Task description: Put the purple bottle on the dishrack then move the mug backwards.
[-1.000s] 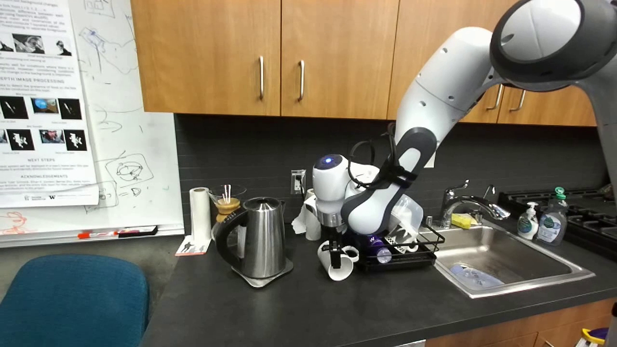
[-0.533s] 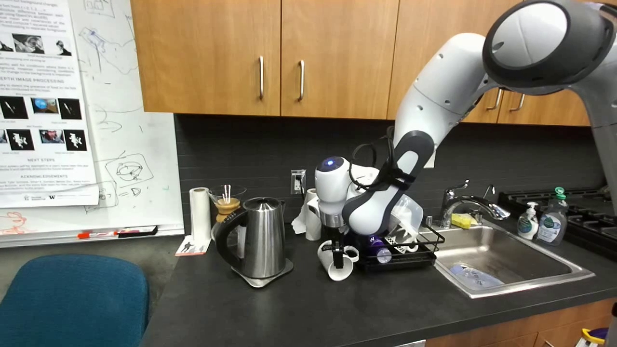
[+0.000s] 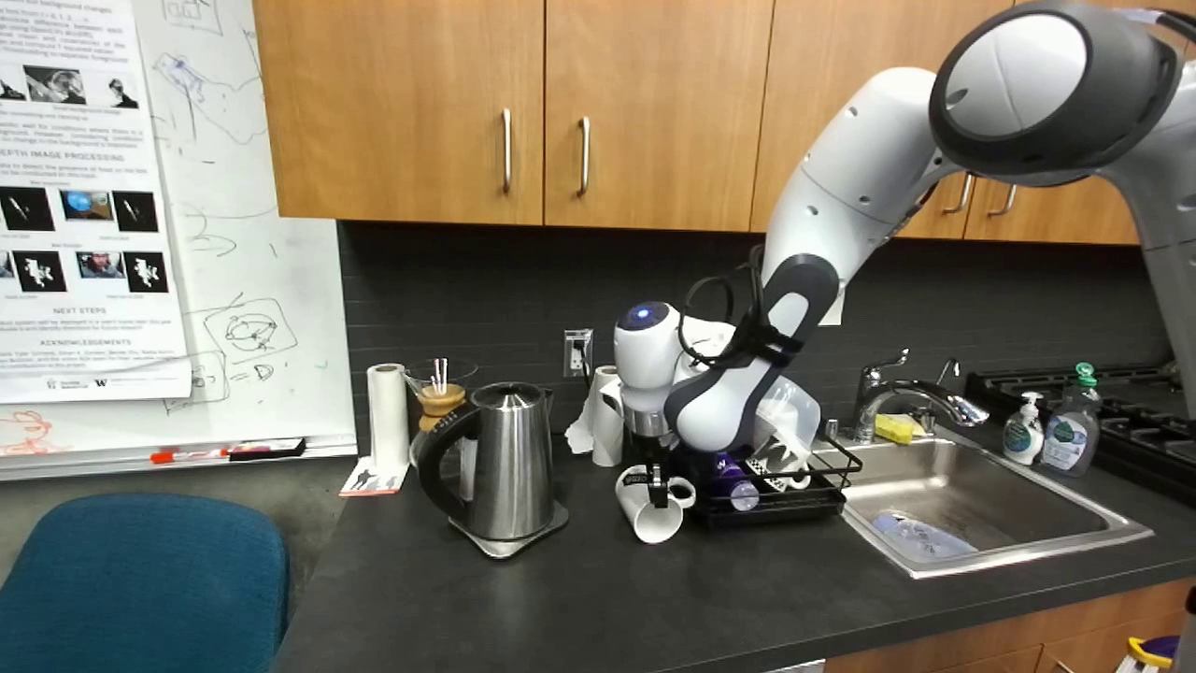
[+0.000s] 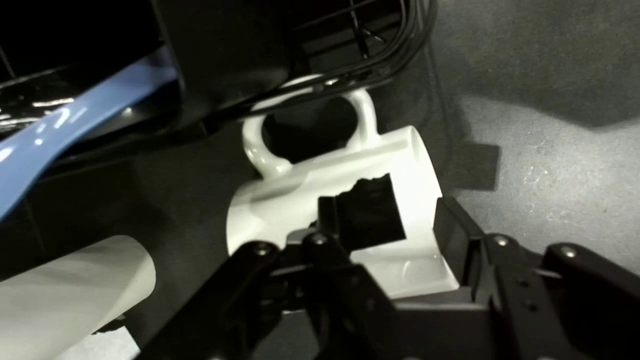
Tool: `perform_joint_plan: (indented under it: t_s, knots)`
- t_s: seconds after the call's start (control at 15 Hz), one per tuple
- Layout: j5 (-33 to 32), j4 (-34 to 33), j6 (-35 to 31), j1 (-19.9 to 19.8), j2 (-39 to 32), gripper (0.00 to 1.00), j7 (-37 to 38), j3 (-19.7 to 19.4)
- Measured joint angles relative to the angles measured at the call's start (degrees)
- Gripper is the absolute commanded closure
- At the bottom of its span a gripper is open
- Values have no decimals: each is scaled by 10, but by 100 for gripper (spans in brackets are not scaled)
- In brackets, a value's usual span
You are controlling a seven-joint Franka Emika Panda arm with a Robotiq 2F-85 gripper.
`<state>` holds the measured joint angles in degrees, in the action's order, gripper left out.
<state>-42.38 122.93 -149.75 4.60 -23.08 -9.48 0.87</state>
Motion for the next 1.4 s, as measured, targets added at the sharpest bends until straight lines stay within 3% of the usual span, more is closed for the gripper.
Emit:
perform_joint_plan:
  t_s: [0.2, 0.33, 1.4]
  knots:
    - [0, -5, 0, 0, 0, 96, 0, 0]
    - [0, -9, 0, 0, 0, 100, 0, -1]
    - [14, -2, 27, 1, -1, 100, -1, 0]
